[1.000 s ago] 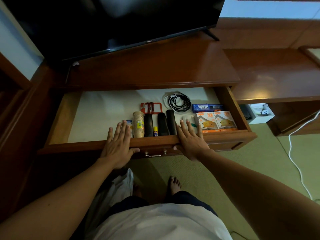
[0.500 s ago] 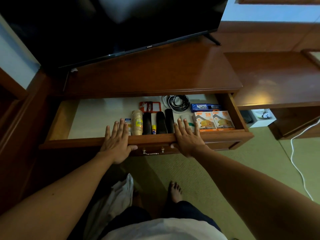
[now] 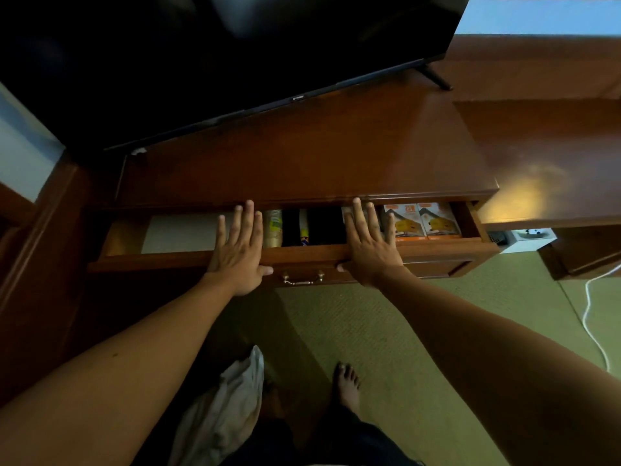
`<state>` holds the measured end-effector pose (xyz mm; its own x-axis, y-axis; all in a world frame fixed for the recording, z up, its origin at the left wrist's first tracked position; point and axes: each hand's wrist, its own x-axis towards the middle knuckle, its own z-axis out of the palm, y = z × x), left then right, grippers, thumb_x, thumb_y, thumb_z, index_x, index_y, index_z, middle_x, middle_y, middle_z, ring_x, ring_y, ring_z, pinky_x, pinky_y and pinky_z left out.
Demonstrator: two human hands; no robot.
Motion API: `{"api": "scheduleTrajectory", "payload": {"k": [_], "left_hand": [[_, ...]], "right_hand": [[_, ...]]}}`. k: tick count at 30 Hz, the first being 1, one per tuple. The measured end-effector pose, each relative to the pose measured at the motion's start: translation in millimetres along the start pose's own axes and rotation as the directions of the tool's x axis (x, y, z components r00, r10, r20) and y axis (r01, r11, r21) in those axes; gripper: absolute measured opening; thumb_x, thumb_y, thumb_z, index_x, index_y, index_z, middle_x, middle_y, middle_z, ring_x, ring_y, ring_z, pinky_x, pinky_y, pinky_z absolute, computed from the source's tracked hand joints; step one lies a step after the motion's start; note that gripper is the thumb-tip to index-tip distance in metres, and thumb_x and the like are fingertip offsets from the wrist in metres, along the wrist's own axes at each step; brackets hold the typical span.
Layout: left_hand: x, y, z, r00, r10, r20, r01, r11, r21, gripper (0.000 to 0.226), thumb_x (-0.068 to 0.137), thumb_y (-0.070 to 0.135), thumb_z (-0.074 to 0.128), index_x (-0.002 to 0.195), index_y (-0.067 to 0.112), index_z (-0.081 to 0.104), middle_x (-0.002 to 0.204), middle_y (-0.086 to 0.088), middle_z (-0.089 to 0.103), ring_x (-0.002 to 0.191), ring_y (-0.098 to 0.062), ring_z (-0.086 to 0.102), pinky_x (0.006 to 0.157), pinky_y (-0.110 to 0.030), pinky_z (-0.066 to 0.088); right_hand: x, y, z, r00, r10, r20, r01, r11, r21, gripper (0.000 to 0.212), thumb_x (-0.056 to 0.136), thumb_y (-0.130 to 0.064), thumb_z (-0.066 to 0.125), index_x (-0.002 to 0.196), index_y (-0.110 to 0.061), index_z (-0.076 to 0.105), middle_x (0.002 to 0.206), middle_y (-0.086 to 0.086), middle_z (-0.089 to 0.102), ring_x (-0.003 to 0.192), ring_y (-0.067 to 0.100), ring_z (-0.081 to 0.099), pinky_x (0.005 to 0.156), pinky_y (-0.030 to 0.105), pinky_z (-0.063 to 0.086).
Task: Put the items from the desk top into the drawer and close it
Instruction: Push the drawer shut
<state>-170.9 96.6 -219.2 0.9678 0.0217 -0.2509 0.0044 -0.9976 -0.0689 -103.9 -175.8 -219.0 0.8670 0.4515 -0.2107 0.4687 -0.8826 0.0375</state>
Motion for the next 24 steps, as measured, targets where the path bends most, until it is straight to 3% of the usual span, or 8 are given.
{"api": "scheduleTrajectory", "payload": {"k": [6, 14, 19, 24], "left_hand": [[46, -16, -26, 1.000, -0.007, -0.013, 0.008, 0.999, 0.051, 0.142, 0.070, 0.078, 0.063, 0.149, 0.009, -0.033, 0.149, -0.013, -0.050, 0.141, -0.034, -0.040, 0.117, -0.058, -0.016], [91, -32, -38, 0.997, -0.065, -0.041, 0.068, 0.994, 0.082, 0.148, 0.059, 0.086, 0.063, 0.152, 0.015, -0.029, 0.153, -0.011, -0.046, 0.144, -0.036, -0.034, 0.117, -0.062, -0.010], [107, -37, -30, 0.993, -0.096, -0.069, 0.095, 0.995, -0.016, 0.135, 0.066, 0.083, 0.062, 0.156, 0.022, -0.018, 0.162, -0.006, -0.030, 0.149, -0.032, -0.023, 0.119, -0.061, -0.003], [110, -38, -21, 0.981, -0.117, -0.154, 0.119, 0.993, -0.001, 0.120, 0.074, 0.084, 0.052, 0.158, 0.023, -0.010, 0.166, -0.004, -0.018, 0.152, -0.031, -0.012, 0.121, -0.058, 0.001]], "right_hand": [[49, 15, -23, 0.999, 0.004, 0.040, -0.004, 1.000, -0.015, 0.142, 0.069, -0.072, 0.072, 0.153, -0.013, -0.027, 0.154, 0.015, -0.042, 0.142, 0.039, -0.035, 0.112, 0.065, -0.016], [98, 31, -41, 0.999, -0.029, 0.029, 0.027, 0.998, 0.048, 0.144, 0.059, -0.066, 0.083, 0.157, -0.027, -0.016, 0.158, 0.009, -0.036, 0.147, 0.039, -0.026, 0.112, 0.062, -0.013], [114, 33, -35, 0.999, -0.017, 0.042, 0.014, 0.996, 0.087, 0.131, 0.071, -0.065, 0.075, 0.156, -0.028, -0.017, 0.161, 0.006, -0.032, 0.147, 0.040, -0.023, 0.116, 0.066, -0.006], [113, 30, -29, 0.999, 0.000, -0.033, 0.004, 0.994, 0.113, 0.110, 0.085, -0.059, 0.064, 0.158, -0.029, -0.013, 0.164, 0.002, -0.023, 0.149, 0.037, -0.019, 0.118, 0.064, -0.001]]}}
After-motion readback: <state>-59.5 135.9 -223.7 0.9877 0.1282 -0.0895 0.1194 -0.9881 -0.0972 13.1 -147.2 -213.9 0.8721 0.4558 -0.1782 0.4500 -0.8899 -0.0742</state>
